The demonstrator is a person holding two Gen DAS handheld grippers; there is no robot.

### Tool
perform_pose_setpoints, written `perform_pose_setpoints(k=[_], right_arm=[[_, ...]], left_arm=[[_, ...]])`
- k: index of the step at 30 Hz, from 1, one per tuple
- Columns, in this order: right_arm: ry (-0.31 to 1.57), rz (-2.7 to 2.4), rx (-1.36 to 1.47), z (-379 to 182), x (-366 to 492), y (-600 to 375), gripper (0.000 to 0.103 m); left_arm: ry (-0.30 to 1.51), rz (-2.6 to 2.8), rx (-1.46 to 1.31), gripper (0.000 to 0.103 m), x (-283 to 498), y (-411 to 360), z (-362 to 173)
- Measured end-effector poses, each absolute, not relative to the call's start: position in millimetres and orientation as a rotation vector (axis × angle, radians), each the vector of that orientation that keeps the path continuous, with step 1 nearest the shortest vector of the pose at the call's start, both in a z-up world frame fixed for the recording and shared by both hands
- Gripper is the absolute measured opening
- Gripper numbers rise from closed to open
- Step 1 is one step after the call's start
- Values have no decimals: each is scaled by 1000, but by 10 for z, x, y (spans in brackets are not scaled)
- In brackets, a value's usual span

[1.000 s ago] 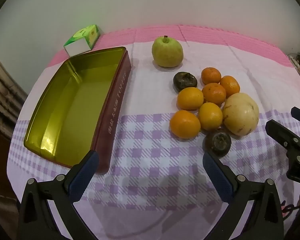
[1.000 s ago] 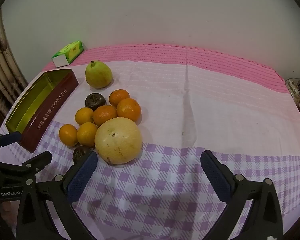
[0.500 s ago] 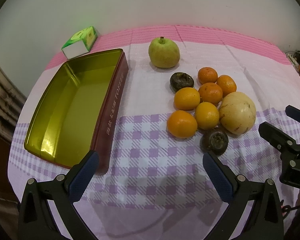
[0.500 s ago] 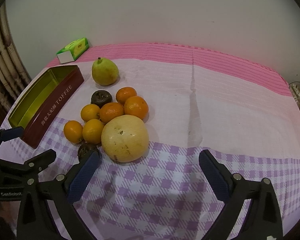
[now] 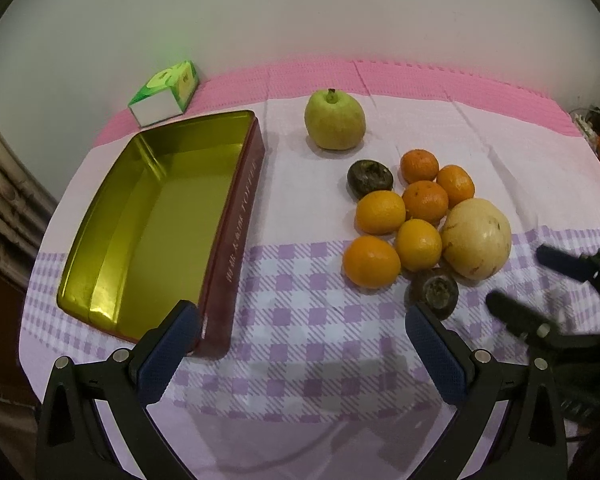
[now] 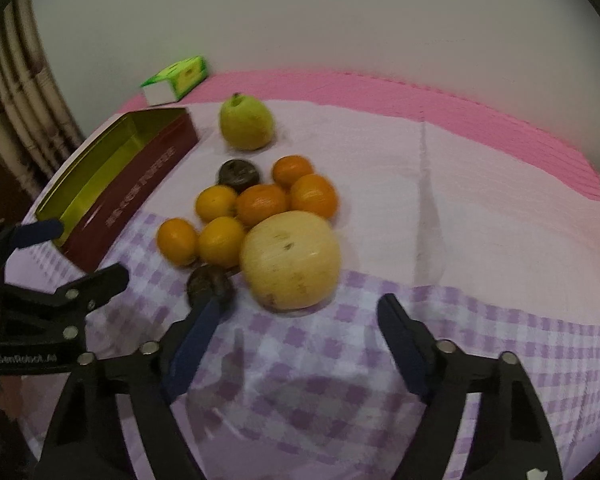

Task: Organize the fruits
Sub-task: 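Move the right tool to the dark brown fruit and close on it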

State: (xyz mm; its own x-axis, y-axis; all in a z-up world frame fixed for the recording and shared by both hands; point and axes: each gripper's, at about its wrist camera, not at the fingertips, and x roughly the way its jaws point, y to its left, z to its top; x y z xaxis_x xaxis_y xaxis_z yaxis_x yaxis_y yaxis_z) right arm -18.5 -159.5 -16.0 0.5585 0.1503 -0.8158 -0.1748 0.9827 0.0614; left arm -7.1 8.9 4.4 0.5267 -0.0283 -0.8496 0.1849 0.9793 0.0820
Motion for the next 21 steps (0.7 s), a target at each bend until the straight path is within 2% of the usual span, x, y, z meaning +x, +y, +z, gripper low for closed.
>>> perform_pose_setpoints(k=[4,10,17,21], right_arm=[[990,250,-35,-220,-199,-1447,61],[1026,291,-66,-334,-187,-1253,55],[1048,283,-75,-429,-122,-1099,53],[1072,289,-56,-492,-70,-1071,47]], left_arm=[[994,-128,166,102,-33,148,135],[972,-112,160,102,27,309,260],[992,-66,114,102,117,559,267],[998,-62,105,102,144,606,247]])
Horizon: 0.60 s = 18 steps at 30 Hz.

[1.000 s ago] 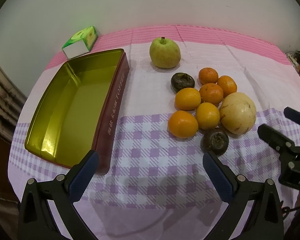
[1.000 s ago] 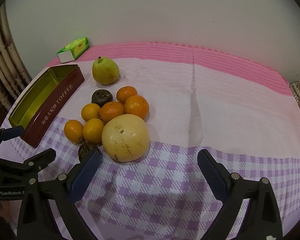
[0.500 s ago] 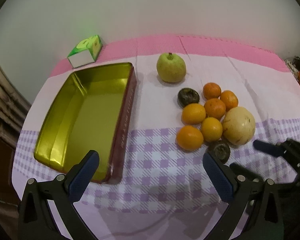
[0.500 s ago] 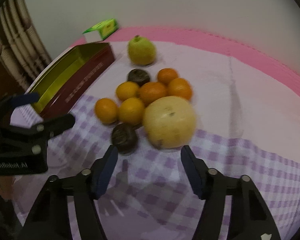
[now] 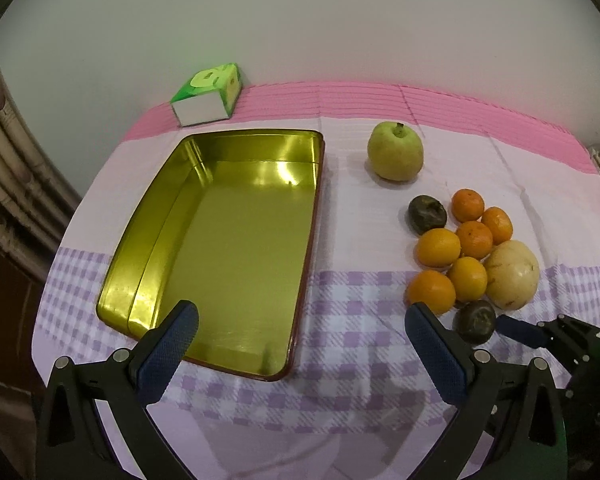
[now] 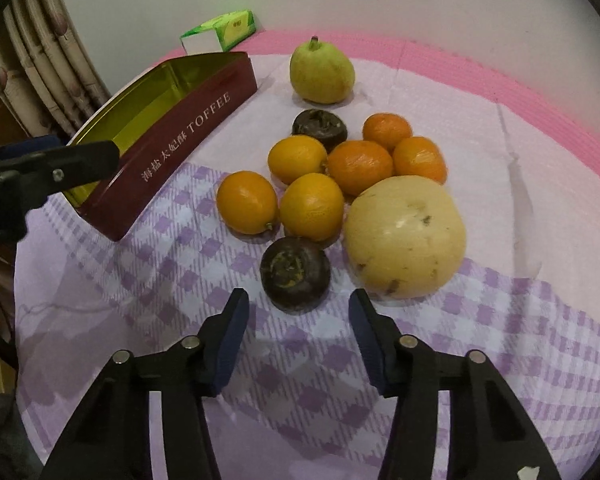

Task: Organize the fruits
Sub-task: 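Move the right tool to the dark brown fruit and close on it, then lift the dark fruit with the right tool while the left tool grasps an orange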

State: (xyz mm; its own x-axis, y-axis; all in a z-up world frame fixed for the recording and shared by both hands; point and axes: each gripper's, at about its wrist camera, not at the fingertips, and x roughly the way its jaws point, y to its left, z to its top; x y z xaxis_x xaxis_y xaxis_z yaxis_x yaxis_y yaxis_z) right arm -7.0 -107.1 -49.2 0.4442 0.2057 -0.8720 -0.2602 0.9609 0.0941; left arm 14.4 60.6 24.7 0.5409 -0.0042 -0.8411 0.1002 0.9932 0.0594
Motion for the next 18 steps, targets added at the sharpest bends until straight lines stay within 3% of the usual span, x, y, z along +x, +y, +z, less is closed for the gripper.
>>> perform_pose_setpoints(k=[8,13,18], right_arm=[[1062,274,-52,-514,9,-1021,46],[1053,268,-58,-511,55,-999,37],[1052,273,-66,-515,78,-990,36]], left_arm=[[1009,-70,96,102,165,606,214],[1017,-69,96,102,165,596,198],[1020,-77,105,102,144,555,184]])
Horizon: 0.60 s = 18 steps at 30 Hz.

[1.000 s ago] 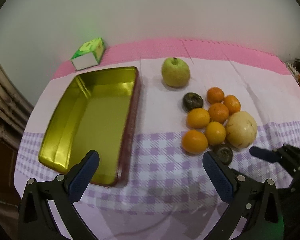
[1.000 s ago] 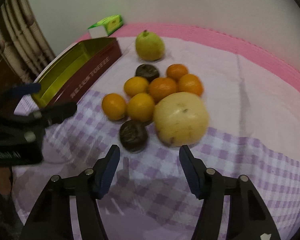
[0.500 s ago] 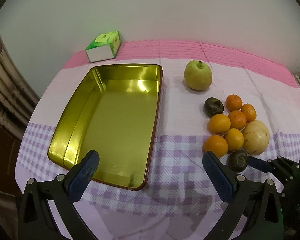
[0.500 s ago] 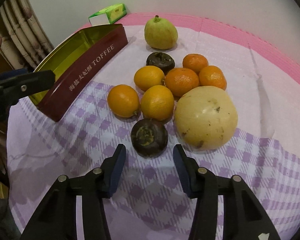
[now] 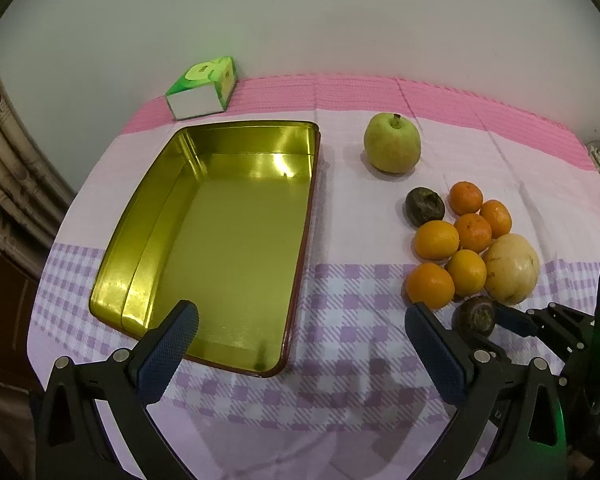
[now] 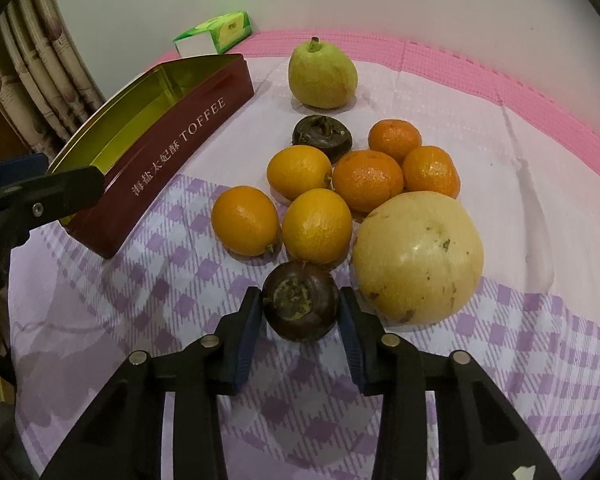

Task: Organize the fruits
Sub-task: 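Lift the dark fruit with the right tool while the left tool grasps an orange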

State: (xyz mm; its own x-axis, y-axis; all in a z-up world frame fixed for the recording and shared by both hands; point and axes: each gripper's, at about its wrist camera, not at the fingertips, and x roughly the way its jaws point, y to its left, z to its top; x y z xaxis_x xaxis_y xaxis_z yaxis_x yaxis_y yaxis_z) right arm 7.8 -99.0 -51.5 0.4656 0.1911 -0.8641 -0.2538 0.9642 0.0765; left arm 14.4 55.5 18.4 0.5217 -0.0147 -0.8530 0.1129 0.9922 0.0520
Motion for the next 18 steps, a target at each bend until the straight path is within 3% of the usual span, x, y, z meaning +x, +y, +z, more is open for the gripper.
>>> perform_pose_setpoints(k=[18], right_arm=[[1124,192,-95,-483,-206,-1402,35]], left_arm=[[1046,-202,120,102,105,232,93]])
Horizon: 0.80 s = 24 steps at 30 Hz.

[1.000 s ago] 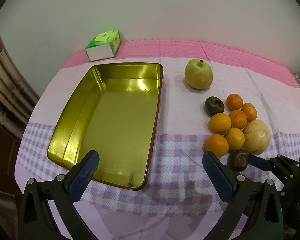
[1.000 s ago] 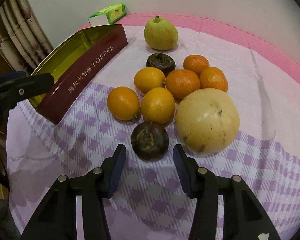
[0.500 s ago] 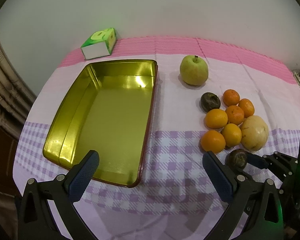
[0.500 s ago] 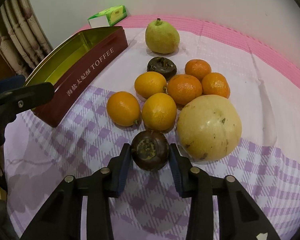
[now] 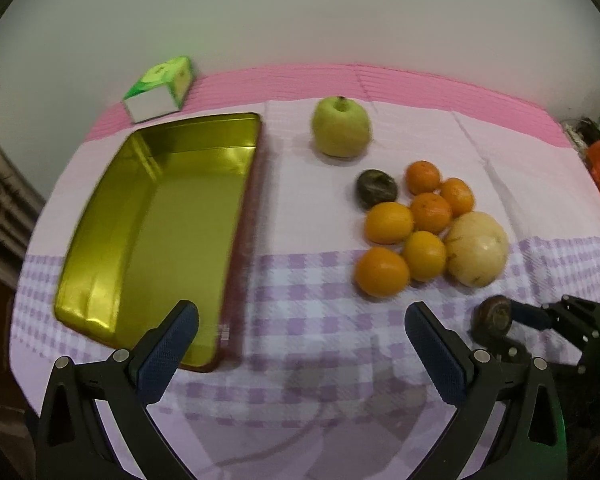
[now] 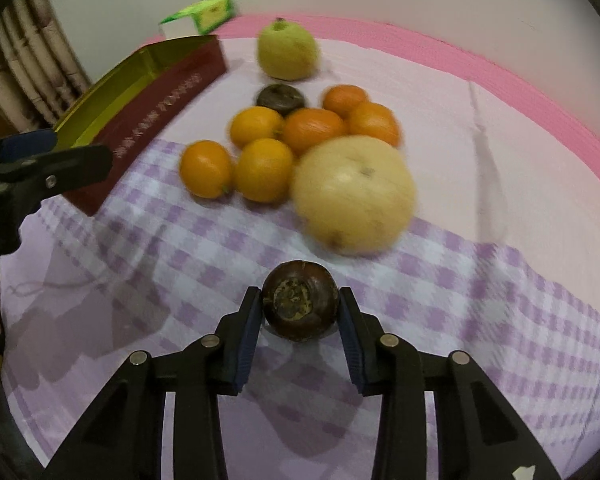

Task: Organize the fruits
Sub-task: 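Lift the dark fruit with the right tool while the left tool grasps an orange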

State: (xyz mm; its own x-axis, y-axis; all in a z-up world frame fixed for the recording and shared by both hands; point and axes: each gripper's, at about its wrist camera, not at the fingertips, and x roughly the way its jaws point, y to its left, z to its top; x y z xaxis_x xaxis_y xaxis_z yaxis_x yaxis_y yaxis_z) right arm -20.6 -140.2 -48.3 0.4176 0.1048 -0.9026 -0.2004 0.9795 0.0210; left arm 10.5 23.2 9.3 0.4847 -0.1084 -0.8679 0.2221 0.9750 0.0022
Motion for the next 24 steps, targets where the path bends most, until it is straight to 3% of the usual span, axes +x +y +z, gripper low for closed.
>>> perform_pose_setpoints(k=[11,16,24], right_arm=[[1097,47,-14,-438,-151,-1952,35],[1085,20,29,-451,-114,-2110,35],[1084,11,55,-445,-90,-2183,35]], left_arm=[[1045,-298,165,90,91,-74,21],[1122,-319,122,73,266,-106,-142],[1149,-326,134,69,406,-185,-286]])
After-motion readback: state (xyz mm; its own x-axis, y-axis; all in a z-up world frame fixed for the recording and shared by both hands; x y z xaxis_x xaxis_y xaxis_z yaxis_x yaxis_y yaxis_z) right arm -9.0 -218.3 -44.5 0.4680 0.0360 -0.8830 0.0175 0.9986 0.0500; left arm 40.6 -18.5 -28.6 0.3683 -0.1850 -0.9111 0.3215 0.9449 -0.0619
